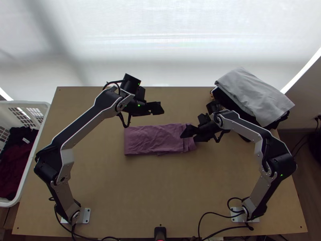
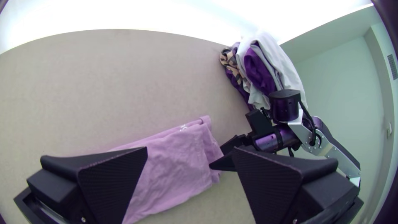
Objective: Fold the t-shirt
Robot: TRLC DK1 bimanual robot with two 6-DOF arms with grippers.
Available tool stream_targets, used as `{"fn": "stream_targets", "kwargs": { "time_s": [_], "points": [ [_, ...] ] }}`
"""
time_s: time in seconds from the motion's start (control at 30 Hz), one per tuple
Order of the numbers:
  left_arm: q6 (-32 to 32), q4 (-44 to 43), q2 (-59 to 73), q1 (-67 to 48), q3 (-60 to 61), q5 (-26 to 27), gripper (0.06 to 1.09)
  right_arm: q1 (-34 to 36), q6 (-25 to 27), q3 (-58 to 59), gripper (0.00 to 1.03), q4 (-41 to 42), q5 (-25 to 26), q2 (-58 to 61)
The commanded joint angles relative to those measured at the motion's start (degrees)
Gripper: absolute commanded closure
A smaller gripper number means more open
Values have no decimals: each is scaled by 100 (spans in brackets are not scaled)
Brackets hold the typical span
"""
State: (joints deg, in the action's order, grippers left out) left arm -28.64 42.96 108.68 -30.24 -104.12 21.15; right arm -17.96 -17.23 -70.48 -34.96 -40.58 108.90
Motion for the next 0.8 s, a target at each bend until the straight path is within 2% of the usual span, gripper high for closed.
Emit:
{"fn": "stream_targets", "kwargs": {
  "time_s": [0.0, 0.3, 0.4, 0.43, 0.53, 0.57, 0.6, 0.67, 0.7, 0.77],
  "points": [
    [43, -16, -172, 44, 146, -23, 10, -191, 27, -177, 4, 42, -3, 289],
    [69, -16, -181, 88, 164, -32, 10, -595, -280, -722, 4, 51, -3, 527],
    [69, -16, -190, 97, 155, -23, 10, -639, -694, -845, 5, -2, 6, 623],
    [78, -16, -190, 97, 155, -23, 10, -639, -746, -889, 9, -64, -3, 650],
    [78, -16, -190, 97, 146, -23, 10, -639, -720, -898, 32, -195, 15, 544],
    [78, -16, -190, 106, 146, -32, 10, -639, -729, -906, 44, -204, 50, 474],
    [78, -16, -190, 106, 146, -32, 10, -639, -729, -906, 56, -231, 50, 404],
    [78, -16, -190, 115, 137, -23, 10, -621, -685, -915, 94, -239, 68, 281],
    [78, -16, -190, 115, 137, -23, 10, -595, -702, -968, 100, -266, 76, 254],
    [78, -16, -190, 132, 128, -23, 10, -577, -685, -985, 100, -345, 76, 87]
  ]
}}
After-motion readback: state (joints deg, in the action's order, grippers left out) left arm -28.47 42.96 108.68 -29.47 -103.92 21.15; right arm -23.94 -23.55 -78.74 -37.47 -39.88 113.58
